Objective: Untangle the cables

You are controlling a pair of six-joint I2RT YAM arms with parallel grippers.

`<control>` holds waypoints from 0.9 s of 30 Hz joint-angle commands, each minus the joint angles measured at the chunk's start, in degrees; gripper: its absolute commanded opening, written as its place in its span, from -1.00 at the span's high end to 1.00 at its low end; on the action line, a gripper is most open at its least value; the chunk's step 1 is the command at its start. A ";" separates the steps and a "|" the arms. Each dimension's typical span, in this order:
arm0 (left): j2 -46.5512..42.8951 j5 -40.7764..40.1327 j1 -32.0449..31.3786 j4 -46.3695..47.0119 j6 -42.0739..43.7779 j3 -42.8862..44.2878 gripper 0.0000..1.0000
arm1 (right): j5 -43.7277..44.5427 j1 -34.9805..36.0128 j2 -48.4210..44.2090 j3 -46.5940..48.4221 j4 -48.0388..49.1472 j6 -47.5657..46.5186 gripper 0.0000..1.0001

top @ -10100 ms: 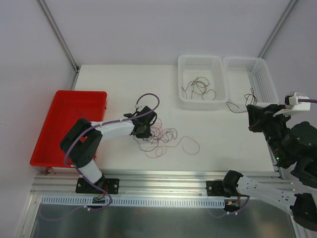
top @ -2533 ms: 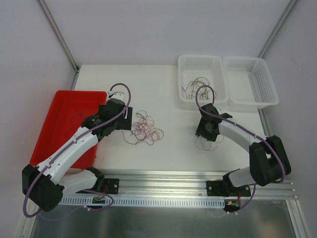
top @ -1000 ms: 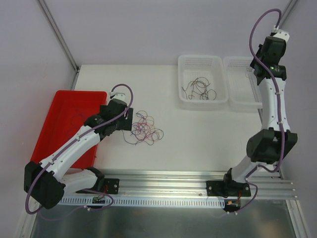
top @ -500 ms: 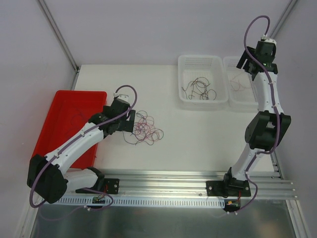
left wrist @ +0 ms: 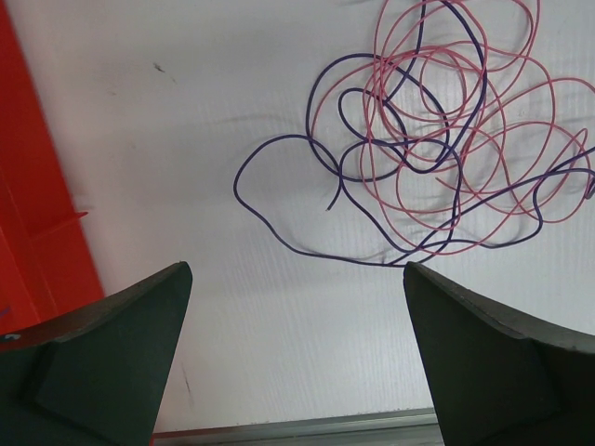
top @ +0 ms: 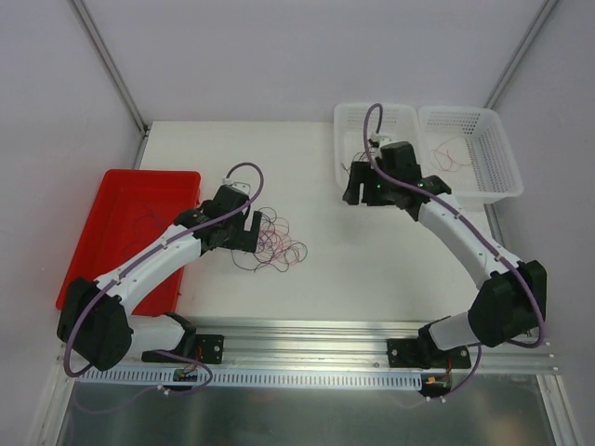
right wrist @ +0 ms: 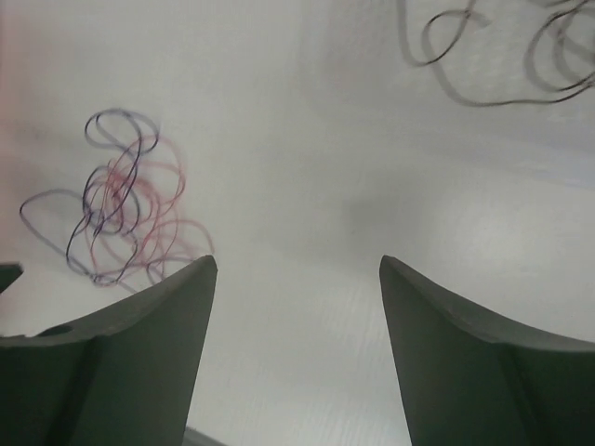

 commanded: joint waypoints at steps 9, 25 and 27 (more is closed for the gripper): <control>3.74 2.84 0.66 0.70 -1.67 1.23 -0.96 | -8.88 16.88 5.84 -11.82 16.59 5.89 -0.31; 5.06 1.26 0.66 0.61 -1.05 1.93 -0.95 | -10.29 21.90 21.32 -9.00 22.13 3.16 0.00; 5.24 1.34 0.66 0.61 -0.97 1.93 -0.96 | -10.65 21.98 21.32 -9.71 22.49 2.64 0.30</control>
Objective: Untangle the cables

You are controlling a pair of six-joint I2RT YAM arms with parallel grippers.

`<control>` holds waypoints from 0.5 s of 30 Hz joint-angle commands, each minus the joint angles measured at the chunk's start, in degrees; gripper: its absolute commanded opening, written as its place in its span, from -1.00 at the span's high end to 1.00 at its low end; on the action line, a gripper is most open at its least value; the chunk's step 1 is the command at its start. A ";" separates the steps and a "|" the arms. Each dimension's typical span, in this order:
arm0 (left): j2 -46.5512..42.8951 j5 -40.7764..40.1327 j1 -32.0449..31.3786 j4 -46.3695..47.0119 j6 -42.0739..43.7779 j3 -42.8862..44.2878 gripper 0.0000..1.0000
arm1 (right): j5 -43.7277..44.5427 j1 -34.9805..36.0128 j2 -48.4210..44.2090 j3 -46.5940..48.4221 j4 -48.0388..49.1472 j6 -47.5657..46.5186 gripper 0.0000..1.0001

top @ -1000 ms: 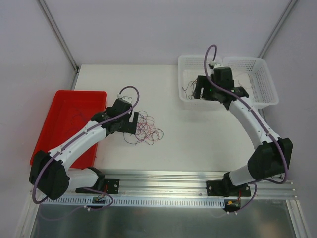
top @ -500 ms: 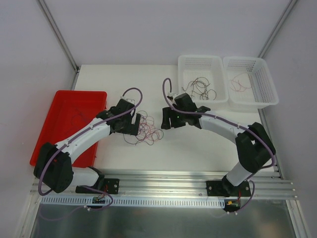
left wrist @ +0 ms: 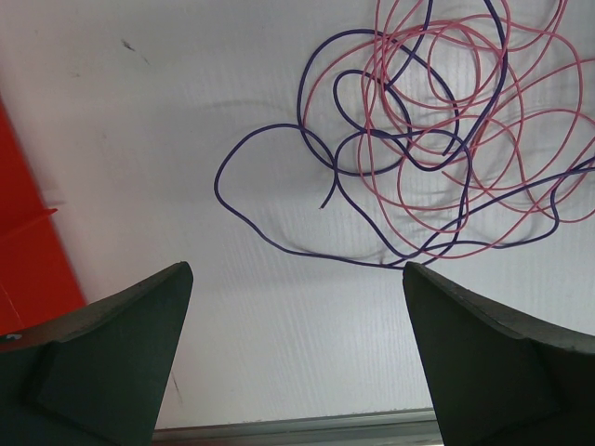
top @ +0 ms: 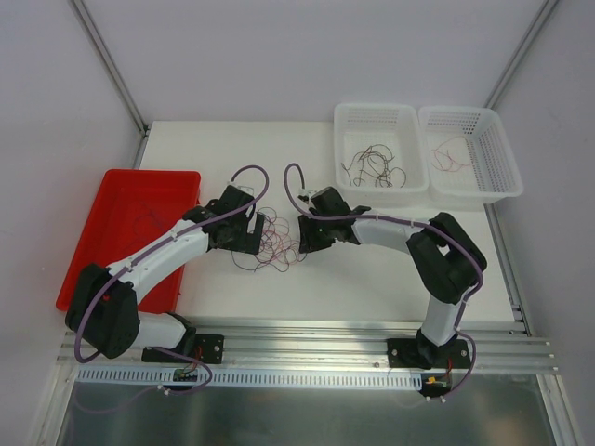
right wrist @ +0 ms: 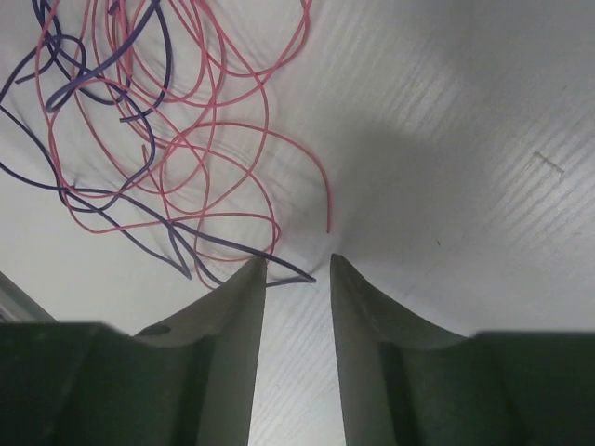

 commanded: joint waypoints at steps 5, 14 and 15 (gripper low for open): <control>0.04 -0.30 0.75 0.42 0.17 2.00 -0.95 | -0.31 0.50 -4.02 -0.21 1.64 -2.40 0.91; -0.22 -0.56 0.66 0.42 0.17 2.09 -0.96 | 17.61 0.41 -25.09 10.06 -24.54 -11.18 0.99; -0.31 -0.47 0.66 0.33 0.17 2.09 -0.95 | 18.50 0.41 -26.69 11.99 -26.56 -11.71 0.99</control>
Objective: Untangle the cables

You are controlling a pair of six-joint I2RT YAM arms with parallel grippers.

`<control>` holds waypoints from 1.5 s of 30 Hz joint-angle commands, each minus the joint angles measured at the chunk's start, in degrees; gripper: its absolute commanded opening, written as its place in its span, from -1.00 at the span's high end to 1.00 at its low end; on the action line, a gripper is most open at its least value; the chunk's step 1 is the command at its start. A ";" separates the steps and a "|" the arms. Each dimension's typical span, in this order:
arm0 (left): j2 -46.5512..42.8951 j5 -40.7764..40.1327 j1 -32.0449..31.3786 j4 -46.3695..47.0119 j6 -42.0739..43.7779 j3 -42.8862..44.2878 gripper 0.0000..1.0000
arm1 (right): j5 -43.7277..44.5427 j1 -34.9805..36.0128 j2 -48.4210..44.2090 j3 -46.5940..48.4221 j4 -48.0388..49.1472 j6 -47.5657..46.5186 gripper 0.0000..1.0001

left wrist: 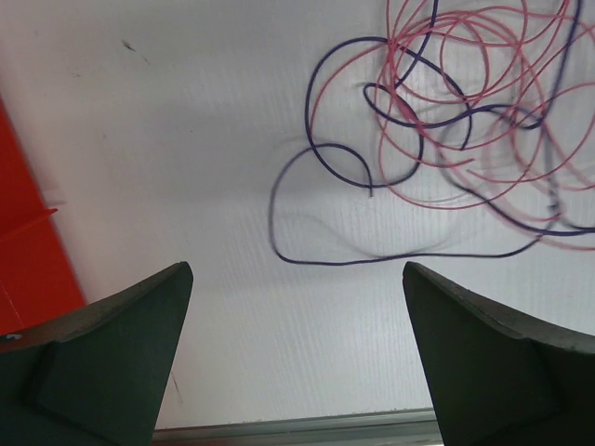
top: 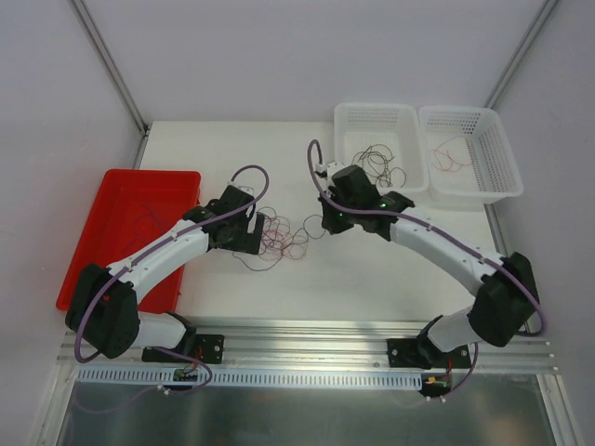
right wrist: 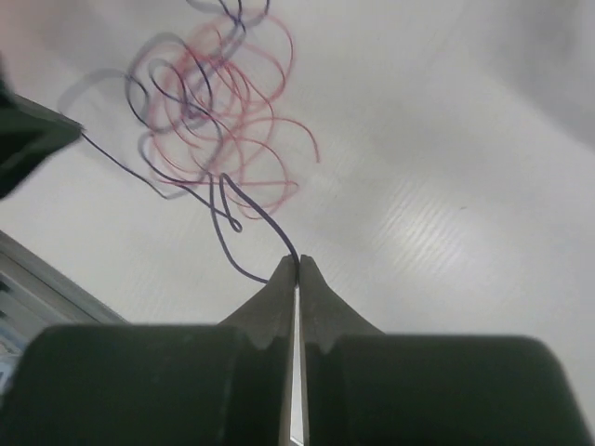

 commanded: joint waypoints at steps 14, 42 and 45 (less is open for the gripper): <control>-5.24 1.46 0.66 0.66 0.24 1.47 -0.96 | 3.02 0.65 -25.04 11.25 -15.13 -0.06 0.99; -12.73 28.17 -21.13 20.61 2.86 7.63 -0.70 | -10.52 8.74 -25.13 0.34 -3.34 0.75 0.99; -12.11 29.50 -21.40 20.87 4.36 6.22 -0.61 | -9.39 8.83 -26.18 -0.36 -2.90 0.75 0.99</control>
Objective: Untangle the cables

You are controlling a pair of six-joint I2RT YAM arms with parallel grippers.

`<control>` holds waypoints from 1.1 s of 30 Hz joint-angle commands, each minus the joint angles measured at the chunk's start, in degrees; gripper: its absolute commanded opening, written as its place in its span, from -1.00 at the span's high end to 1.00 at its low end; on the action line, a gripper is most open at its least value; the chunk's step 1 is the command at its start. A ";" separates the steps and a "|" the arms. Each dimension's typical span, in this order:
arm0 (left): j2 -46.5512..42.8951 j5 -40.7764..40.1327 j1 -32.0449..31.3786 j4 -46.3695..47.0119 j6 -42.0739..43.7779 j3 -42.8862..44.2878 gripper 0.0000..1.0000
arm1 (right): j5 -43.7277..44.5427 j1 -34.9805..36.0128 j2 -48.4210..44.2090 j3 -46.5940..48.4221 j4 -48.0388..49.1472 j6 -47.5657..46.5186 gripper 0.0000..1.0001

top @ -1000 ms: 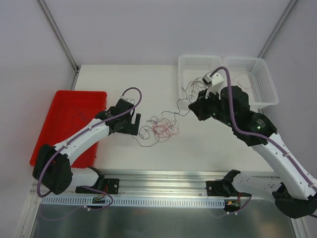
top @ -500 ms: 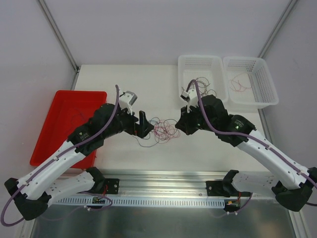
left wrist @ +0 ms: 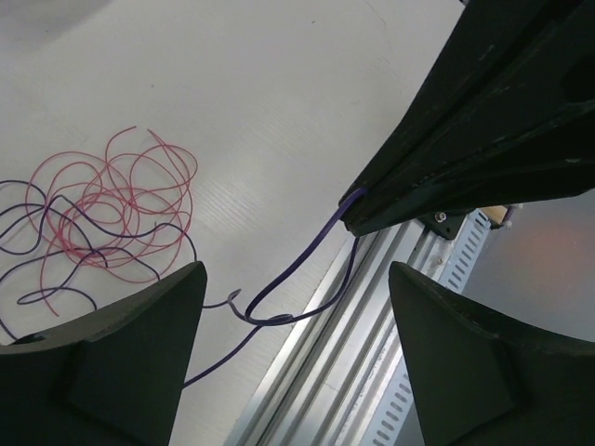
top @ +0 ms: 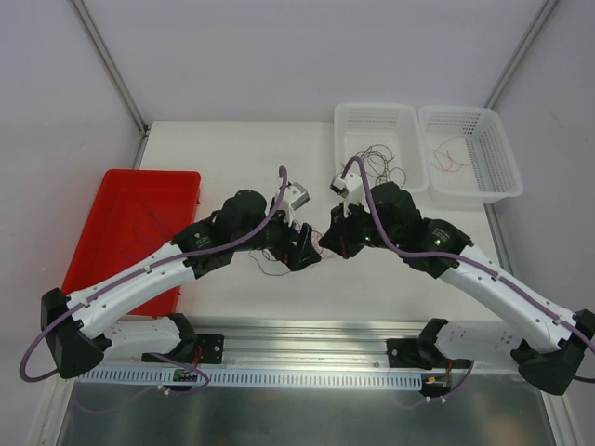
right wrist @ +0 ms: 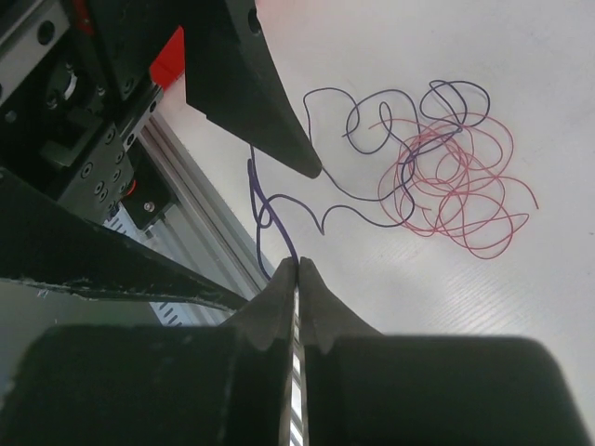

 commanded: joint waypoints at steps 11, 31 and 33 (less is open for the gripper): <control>3.67 2.17 -1.56 4.13 5.95 -1.82 0.34 | -0.29 0.26 -3.92 -2.16 6.64 0.40 0.99; -6.52 -18.48 -1.56 -4.30 3.05 5.48 1.00 | 20.72 -7.82 1.77 -9.02 5.67 13.76 -0.38; -6.88 -18.48 -1.64 -4.92 3.05 5.92 1.00 | 19.41 -7.83 6.50 -8.23 6.99 12.80 -0.39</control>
